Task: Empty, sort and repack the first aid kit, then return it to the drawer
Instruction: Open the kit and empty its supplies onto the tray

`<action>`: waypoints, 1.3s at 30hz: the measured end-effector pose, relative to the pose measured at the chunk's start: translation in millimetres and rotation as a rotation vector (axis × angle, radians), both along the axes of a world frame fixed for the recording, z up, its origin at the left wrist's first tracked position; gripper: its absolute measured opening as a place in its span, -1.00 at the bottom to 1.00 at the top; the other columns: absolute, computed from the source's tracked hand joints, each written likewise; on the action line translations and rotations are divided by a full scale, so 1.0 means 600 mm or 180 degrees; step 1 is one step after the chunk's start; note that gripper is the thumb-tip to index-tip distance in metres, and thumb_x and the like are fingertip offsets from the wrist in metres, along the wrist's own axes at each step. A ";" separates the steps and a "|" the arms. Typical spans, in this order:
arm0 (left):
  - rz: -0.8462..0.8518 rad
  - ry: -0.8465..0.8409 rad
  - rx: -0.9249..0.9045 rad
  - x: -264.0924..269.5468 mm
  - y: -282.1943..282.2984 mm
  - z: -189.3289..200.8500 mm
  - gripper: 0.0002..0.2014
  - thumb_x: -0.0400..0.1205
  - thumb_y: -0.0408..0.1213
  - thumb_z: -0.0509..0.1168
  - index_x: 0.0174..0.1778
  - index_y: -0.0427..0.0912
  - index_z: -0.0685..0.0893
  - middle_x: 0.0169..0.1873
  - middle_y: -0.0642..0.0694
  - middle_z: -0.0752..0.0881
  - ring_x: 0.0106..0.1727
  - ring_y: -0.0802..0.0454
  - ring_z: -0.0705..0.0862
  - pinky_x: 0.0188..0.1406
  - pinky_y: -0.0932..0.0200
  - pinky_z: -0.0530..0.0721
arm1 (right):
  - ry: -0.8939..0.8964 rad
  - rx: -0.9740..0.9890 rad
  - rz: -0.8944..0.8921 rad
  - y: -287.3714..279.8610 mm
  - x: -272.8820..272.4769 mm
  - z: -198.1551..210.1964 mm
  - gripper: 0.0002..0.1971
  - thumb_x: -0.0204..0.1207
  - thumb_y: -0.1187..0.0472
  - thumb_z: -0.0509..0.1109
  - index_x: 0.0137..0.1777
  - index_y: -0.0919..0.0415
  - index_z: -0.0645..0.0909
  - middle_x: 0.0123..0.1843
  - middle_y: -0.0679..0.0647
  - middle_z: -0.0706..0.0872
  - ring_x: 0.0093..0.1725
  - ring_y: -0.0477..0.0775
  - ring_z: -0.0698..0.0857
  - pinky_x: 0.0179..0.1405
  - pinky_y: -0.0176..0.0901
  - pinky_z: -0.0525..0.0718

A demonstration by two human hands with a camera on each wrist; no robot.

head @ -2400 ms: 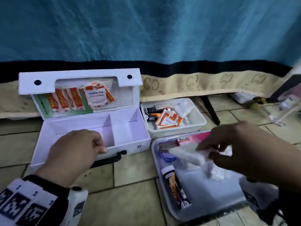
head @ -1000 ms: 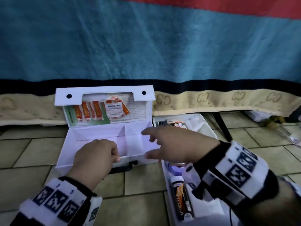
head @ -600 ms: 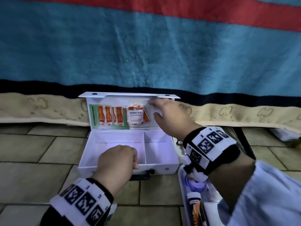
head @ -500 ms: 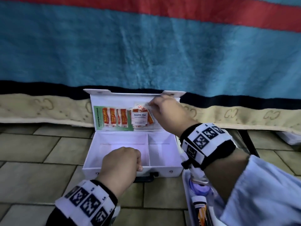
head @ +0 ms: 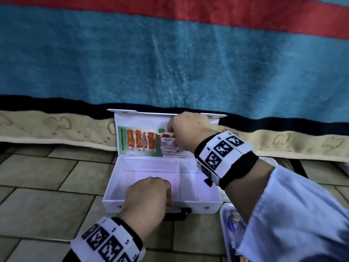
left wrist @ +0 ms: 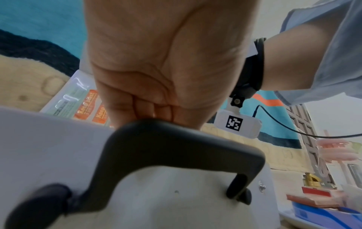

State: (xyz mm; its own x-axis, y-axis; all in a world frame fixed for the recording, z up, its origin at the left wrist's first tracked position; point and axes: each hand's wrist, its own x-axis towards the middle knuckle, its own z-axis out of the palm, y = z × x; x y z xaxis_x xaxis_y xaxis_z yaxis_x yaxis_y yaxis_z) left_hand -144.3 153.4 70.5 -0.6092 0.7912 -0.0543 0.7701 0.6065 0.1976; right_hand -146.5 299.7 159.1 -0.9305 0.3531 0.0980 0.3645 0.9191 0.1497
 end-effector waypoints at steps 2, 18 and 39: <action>0.0029 -0.0055 0.0031 0.000 0.000 0.000 -0.90 0.58 -0.18 0.28 -0.09 0.10 0.68 0.00 0.11 0.71 0.08 0.06 0.64 -0.18 0.23 0.45 | 0.0024 -0.0087 0.0038 0.003 0.004 -0.005 -0.86 0.50 0.21 0.39 0.03 0.09 0.68 0.09 0.10 0.71 0.07 0.22 0.69 -0.14 -0.06 0.58; -0.0320 -0.0374 0.0377 0.041 0.038 0.064 -0.84 0.51 0.03 0.38 -0.35 0.16 0.58 -0.25 0.20 0.66 -0.17 0.25 0.62 -0.09 0.23 0.64 | 0.2397 -0.2320 -0.0921 0.104 0.287 0.035 -0.76 0.52 0.18 0.42 -0.40 0.12 0.59 -0.56 -0.06 0.53 -0.53 -0.14 0.47 -0.45 -0.22 0.41; -0.1904 -0.2977 0.0983 0.299 0.224 0.061 -0.76 0.47 -0.38 0.47 -0.11 0.09 0.70 -0.29 0.00 0.81 -0.41 0.02 0.75 -0.24 -0.04 0.75 | 0.3775 -0.4136 -0.2608 0.016 0.596 -0.075 -0.84 0.38 0.56 0.45 -0.13 0.35 0.74 -0.38 0.24 0.75 -0.51 -0.08 0.68 -0.54 -0.36 0.62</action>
State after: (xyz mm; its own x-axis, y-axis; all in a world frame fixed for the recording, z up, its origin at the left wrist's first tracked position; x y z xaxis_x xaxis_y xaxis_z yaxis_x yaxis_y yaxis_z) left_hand 35.1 287.9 107.4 0.0443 0.9982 -0.0405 0.3923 0.0199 0.9196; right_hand 211.1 309.5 114.2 -0.1958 0.9632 -0.1840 0.0834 -0.1706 -0.9818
